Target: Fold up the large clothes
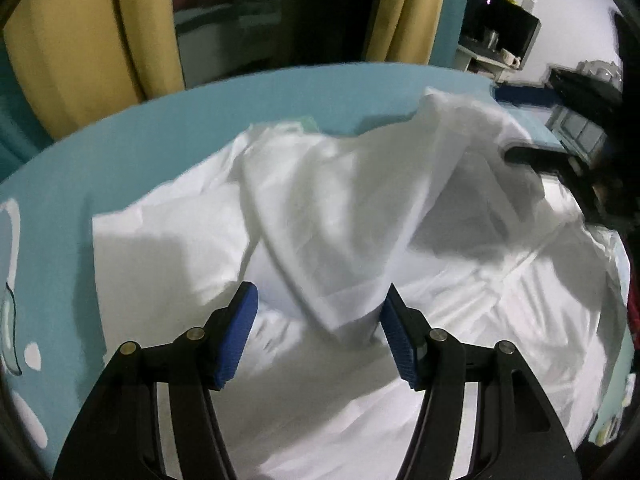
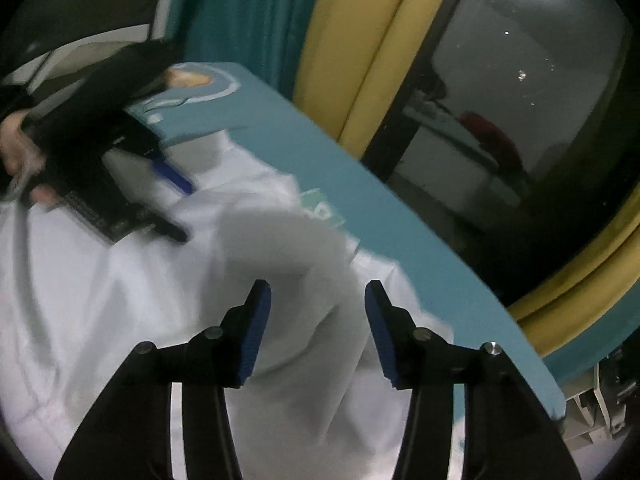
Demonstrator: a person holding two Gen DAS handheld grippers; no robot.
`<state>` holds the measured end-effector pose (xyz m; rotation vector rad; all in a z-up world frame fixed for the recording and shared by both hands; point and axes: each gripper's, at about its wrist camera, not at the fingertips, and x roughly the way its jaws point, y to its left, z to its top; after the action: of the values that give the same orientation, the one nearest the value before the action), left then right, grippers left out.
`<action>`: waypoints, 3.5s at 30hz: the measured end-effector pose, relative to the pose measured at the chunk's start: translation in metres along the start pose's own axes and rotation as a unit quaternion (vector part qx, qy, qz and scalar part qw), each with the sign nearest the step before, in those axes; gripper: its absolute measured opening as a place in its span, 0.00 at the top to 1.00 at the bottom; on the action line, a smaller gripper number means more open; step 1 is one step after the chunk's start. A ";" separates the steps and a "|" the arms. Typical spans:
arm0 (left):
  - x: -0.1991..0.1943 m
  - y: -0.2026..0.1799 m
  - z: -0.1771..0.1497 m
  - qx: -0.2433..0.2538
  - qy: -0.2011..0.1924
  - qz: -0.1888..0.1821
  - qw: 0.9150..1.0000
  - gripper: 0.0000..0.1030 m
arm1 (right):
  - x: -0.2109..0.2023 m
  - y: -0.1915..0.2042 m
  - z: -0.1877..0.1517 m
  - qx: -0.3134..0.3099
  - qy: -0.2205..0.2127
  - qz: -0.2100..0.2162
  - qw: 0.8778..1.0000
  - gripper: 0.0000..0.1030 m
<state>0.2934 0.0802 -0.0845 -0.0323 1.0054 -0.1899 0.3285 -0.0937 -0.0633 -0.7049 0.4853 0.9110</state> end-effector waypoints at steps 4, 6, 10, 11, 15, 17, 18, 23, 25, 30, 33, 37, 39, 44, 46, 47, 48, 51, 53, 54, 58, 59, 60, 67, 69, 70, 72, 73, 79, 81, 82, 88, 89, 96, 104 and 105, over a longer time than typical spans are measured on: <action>-0.006 0.002 -0.006 0.005 0.003 -0.006 1.000 0.37 | 0.026 -0.007 0.003 0.007 0.026 0.052 0.998 0.51; -0.017 0.004 -0.007 0.006 -0.006 -0.006 1.000 0.37 | 0.033 0.005 -0.013 -0.003 0.063 0.095 0.993 0.51; -0.049 0.002 0.004 0.008 -0.055 -0.033 0.998 0.37 | 0.032 0.024 -0.044 0.007 0.090 0.147 0.985 0.51; -0.055 -0.001 0.011 0.006 -0.069 -0.035 0.997 0.37 | 0.025 0.024 -0.049 0.023 0.085 0.151 0.985 0.51; -0.053 -0.015 0.045 0.003 -0.097 -0.041 0.994 0.37 | 0.004 0.025 -0.060 0.034 0.075 0.129 0.988 0.51; -0.036 -0.024 0.059 0.011 -0.090 -0.045 0.995 0.37 | -0.007 0.024 -0.064 0.039 0.072 0.121 0.989 0.51; -0.024 -0.028 0.063 0.016 -0.078 -0.039 0.996 0.37 | -0.014 0.024 -0.068 0.041 0.066 0.115 0.990 0.51; 0.018 -0.038 0.046 0.028 -0.016 -0.011 0.999 0.37 | -0.047 -0.009 -0.080 0.098 0.021 0.042 0.994 0.51; 0.011 -0.037 0.036 0.034 -0.026 -0.014 0.999 0.37 | -0.053 -0.029 -0.089 0.149 0.007 0.009 0.989 0.51; -0.014 -0.021 0.019 0.020 -0.051 0.017 0.998 0.37 | -0.035 -0.059 -0.109 0.239 0.024 -0.017 0.971 0.51; -0.019 -0.008 0.012 -0.002 -0.052 0.024 0.998 0.37 | -0.025 -0.061 -0.118 0.260 0.051 -0.004 0.964 0.51; -0.013 0.004 0.007 -0.021 -0.040 0.017 0.999 0.37 | -0.019 -0.047 -0.121 0.251 0.059 -0.007 0.966 0.92; -0.012 0.008 0.005 -0.026 -0.043 0.001 0.999 0.37 | -0.027 -0.045 -0.122 0.258 0.053 -0.011 0.965 0.99; -0.021 0.011 0.002 -0.016 -0.069 -0.013 0.997 0.94 | -0.055 -0.030 -0.119 0.252 0.048 -0.036 0.966 0.99; -0.026 0.011 -0.001 -0.015 -0.077 -0.019 0.997 0.97 | -0.064 -0.026 -0.120 0.258 0.043 -0.038 0.964 0.99; -0.028 0.010 -0.001 -0.014 -0.080 -0.017 0.997 0.97 | -0.067 -0.024 -0.120 0.261 0.042 -0.037 0.964 0.99; -0.031 0.009 -0.003 -0.012 -0.082 -0.016 0.996 0.98 | -0.070 -0.022 -0.120 0.261 0.042 -0.036 0.964 0.99; -0.037 0.007 -0.008 -0.011 -0.083 -0.018 0.996 0.98 | -0.068 -0.010 -0.123 0.256 0.051 -0.037 0.965 0.99; -0.036 0.005 -0.012 -0.007 -0.076 -0.017 0.997 0.98 | -0.061 -0.003 -0.129 0.251 0.062 -0.040 0.965 0.99; -0.033 0.006 -0.014 -0.002 -0.070 -0.013 0.997 0.98 | -0.055 -0.001 -0.134 0.253 0.068 -0.038 0.964 0.99; -0.018 0.005 -0.024 0.004 -0.049 0.005 0.999 0.97 | -0.041 -0.002 -0.149 0.271 0.087 -0.033 0.958 0.99; -0.020 0.005 -0.024 0.002 -0.051 0.008 0.999 0.97 | -0.041 -0.002 -0.149 0.273 0.086 -0.034 0.958 0.98; -0.023 0.006 -0.023 -0.001 -0.053 0.009 0.999 0.97 | -0.043 -0.003 -0.149 0.275 0.084 -0.034 0.957 0.98; -0.048 0.007 -0.018 -0.019 -0.077 0.019 0.997 0.62 | -0.064 -0.006 -0.135 0.262 0.075 -0.055 0.961 0.91; -0.055 0.006 -0.015 -0.021 -0.088 0.011 0.996 0.60 | -0.066 -0.010 -0.129 0.257 0.074 -0.068 0.961 0.83; -0.055 0.005 -0.013 -0.021 -0.091 0.011 0.996 0.60 | -0.066 -0.013 -0.126 0.255 0.072 -0.074 0.961 0.78; -0.051 0.006 -0.009 -0.022 -0.092 0.013 0.995 0.56 | -0.063 -0.018 -0.123 0.259 0.073 -0.082 0.960 0.73; -0.047 0.008 -0.008 -0.026 -0.087 0.015 0.996 0.56 | -0.061 -0.022 -0.121 0.266 0.072 -0.084 0.958 0.73; -0.016 0.012 -0.008 -0.037 -0.052 0.018 0.998 0.56 | -0.041 -0.032 -0.114 0.273 0.081 -0.088 0.955 0.70; -0.010 0.012 -0.009 -0.040 -0.048 0.019 0.998 0.56 | -0.027 -0.032 -0.117 0.275 0.097 -0.084 0.953 0.70; -0.008 0.013 -0.010 -0.043 -0.049 0.020 0.998 0.56 | -0.020 -0.032 -0.119 0.273 0.105 -0.087 0.952 0.70; -0.007 0.014 -0.012 -0.050 -0.054 0.020 0.997 0.55 | -0.017 -0.031 -0.123 0.282 0.110 -0.093 0.949 0.62; -0.008 0.014 -0.012 -0.052 -0.055 0.020 0.997 0.55 | -0.018 -0.031 -0.123 0.283 0.110 -0.095 0.948 0.61; -0.030 0.008 -0.021 -0.059 -0.072 0.019 0.995 0.55 | -0.039 -0.026 -0.124 0.291 0.096 -0.101 0.946 0.42; -0.077 -0.001 -0.044 -0.061 -0.106 0.023 0.992 0.55 | -0.087 -0.012 -0.129 0.293 0.075 -0.123 0.945 0.32; -0.083 -0.001 -0.047 -0.062 -0.109 0.024 0.992 0.55 | -0.092 -0.011 -0.131 0.293 0.075 -0.126 0.945 0.32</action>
<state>0.2103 0.0962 -0.0405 -0.1395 0.7973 -0.0770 0.2772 -0.2433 -0.0890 -0.2787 0.7420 0.4336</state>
